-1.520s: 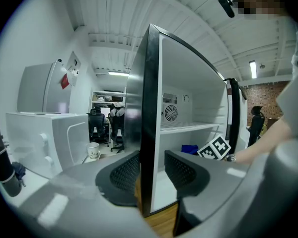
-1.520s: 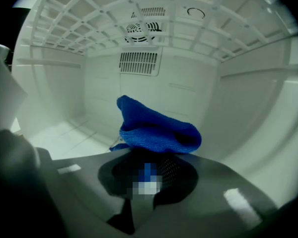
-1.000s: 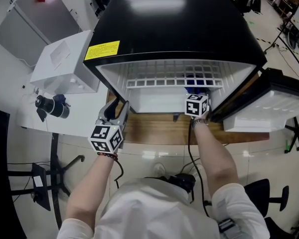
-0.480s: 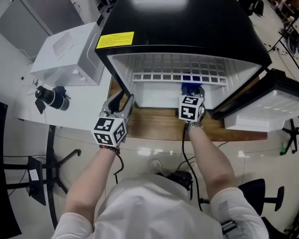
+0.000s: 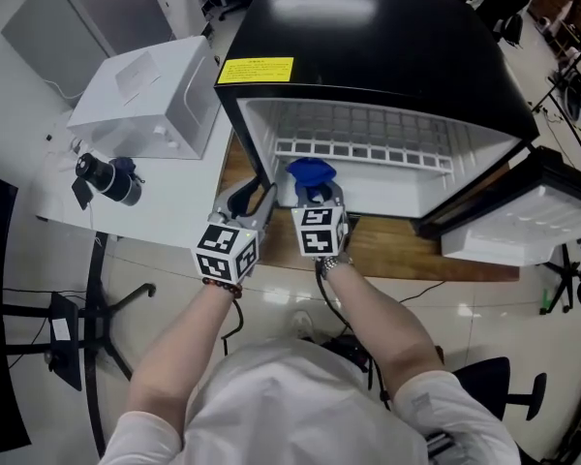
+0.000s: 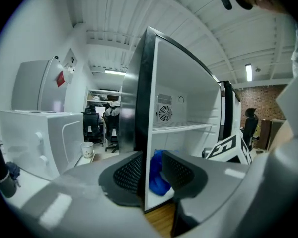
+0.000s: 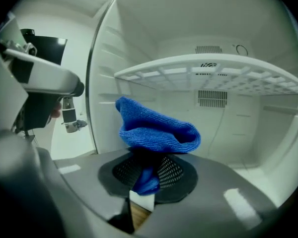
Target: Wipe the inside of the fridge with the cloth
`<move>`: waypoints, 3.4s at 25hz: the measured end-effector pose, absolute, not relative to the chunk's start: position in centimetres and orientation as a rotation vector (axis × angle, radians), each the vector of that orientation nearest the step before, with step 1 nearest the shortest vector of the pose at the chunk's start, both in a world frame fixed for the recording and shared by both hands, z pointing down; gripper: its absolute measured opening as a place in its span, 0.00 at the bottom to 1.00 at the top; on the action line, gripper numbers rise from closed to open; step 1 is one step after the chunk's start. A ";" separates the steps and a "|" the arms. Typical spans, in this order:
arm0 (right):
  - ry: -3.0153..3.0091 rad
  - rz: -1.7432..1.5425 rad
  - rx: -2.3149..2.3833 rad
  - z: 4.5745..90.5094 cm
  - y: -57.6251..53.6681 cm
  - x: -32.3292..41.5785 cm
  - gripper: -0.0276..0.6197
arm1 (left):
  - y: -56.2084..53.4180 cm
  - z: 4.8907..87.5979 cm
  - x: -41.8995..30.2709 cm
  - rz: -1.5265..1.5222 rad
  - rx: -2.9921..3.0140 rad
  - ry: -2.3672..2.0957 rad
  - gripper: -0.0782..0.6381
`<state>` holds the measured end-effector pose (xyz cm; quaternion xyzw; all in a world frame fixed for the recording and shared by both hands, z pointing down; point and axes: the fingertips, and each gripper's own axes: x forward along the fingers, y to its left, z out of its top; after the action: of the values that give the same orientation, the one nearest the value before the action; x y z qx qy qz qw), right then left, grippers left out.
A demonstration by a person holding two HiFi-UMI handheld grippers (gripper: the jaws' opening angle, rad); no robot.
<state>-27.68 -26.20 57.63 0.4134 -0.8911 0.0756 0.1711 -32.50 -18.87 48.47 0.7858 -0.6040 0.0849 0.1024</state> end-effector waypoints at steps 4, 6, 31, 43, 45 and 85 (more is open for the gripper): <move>-2.516 0.231 1.086 59.9 -25.0 -30.0 0.14 | -18.7 48.5 -31.2 0.260 2.348 -1.751 0.26; -2.496 0.230 1.061 61.0 -24.9 -30.5 0.14 | -18.4 48.7 -31.3 0.262 2.339 -1.755 0.26; -2.285 0.201 1.231 63.9 -28.4 -19.6 0.14 | -19.1 49.3 -33.0 0.258 2.206 -1.852 0.31; -2.181 0.224 1.353 64.0 -30.5 -11.7 0.14 | -18.9 49.2 -32.0 0.235 2.191 -1.850 0.31; -2.163 0.225 1.373 63.9 -30.9 -10.5 0.14 | -18.6 49.3 -31.7 0.233 2.193 -1.843 0.31; -2.618 -0.017 0.795 51.9 -20.5 -10.0 0.14 | -18.4 48.5 -17.1 0.483 2.715 -1.119 0.39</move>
<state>-10.00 -20.47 51.89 0.2846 -0.9373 -0.0062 0.2012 -17.09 -18.37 48.52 0.9092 -0.3747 0.1616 0.0824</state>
